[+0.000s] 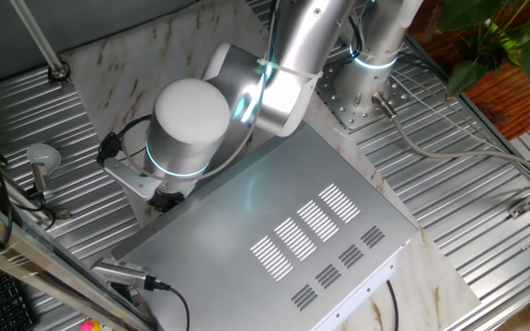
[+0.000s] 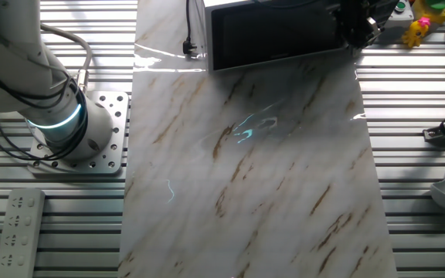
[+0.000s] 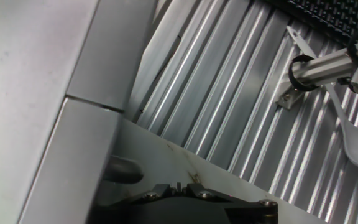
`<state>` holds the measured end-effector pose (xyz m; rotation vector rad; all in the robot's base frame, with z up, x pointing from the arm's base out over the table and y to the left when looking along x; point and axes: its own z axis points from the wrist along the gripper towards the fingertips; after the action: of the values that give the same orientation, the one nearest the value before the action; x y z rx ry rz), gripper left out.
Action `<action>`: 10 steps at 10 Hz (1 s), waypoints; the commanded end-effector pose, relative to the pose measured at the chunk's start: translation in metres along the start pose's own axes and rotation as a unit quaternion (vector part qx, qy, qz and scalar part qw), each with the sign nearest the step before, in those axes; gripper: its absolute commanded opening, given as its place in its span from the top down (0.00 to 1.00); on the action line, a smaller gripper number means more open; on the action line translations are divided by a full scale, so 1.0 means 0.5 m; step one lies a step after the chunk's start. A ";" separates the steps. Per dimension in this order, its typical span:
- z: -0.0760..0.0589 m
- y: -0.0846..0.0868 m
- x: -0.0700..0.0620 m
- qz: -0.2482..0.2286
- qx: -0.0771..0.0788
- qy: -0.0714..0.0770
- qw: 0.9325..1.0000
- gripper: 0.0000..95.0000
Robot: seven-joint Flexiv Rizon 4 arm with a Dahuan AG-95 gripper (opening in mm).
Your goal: Open the microwave door
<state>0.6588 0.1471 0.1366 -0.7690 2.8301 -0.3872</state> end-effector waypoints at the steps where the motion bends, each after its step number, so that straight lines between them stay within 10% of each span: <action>1: -0.001 0.028 -0.004 -0.003 0.004 0.003 1.000 1.00; 10: -0.001 0.028 -0.004 -0.011 0.003 0.005 1.000 1.00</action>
<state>0.6598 0.1464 0.1376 -0.7987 2.8300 -0.4070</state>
